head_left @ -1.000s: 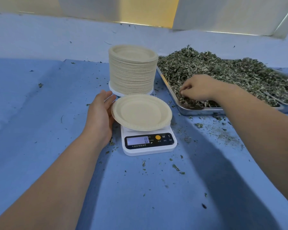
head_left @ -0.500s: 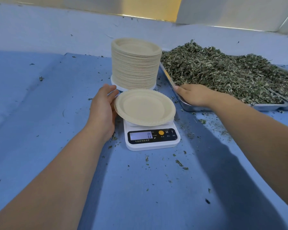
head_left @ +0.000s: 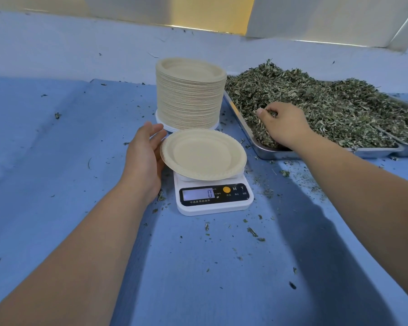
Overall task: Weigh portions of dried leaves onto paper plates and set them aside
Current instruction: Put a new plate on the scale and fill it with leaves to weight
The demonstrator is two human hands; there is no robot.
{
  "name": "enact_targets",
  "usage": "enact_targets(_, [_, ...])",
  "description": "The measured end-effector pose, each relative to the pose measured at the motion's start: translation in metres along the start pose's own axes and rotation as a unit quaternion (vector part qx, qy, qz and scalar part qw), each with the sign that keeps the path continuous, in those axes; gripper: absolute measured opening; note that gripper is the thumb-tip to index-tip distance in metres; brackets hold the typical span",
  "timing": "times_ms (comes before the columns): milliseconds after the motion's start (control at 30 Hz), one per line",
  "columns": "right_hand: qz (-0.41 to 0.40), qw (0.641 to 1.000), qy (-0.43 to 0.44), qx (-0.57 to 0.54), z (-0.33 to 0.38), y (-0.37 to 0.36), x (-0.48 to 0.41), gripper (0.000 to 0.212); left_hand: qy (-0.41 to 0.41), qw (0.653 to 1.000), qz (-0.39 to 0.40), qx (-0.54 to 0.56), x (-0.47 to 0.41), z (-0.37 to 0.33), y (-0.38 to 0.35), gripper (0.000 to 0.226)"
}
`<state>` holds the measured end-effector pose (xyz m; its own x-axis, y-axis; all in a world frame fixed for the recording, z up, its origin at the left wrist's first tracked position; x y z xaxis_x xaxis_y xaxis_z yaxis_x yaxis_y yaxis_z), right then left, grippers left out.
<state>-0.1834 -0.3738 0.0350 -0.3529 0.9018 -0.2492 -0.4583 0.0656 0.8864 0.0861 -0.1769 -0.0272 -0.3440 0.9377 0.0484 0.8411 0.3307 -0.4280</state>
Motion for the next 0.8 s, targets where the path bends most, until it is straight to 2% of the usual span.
enact_targets(133, [-0.038,0.999,0.014,0.005,-0.003,0.010,-0.003,0.036,-0.002,1.000,0.000,-0.003,0.000,0.000,0.000,0.036])
enact_targets(233, [0.004,0.999,0.021,0.038,0.000,0.003,-0.004,0.035,0.000,1.000,0.001,-0.004,-0.001,0.001,0.000,0.037])
enact_targets(467, [-0.077,0.997,0.006,-0.003,-0.002,0.016,-0.004,0.044,0.000,1.000,-0.001,-0.006,-0.002,0.001,0.000,0.036])
enact_targets(600, [-0.064,0.998,0.014,0.015,0.003,0.017,-0.005,0.038,0.000,1.000,-0.001,-0.004,-0.004,0.002,0.000,0.036])
enact_targets(800, [-0.129,0.991,0.031,-0.011,0.020,0.035,-0.002,0.043,0.002,1.000,0.002,-0.010,-0.004,0.004,0.001,0.038])
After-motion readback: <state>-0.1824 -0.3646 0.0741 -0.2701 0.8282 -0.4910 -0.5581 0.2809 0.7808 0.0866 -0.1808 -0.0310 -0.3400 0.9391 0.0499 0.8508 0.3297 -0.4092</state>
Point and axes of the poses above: each hand's wrist, its own x-axis away from the middle knuckle, its own y-axis out of the back of the hand, z = x × y, the point moved 7 cm from there along -x, towards the middle knuckle, and after that the axes turned 11 degrees about z, right-handed, at the moved point
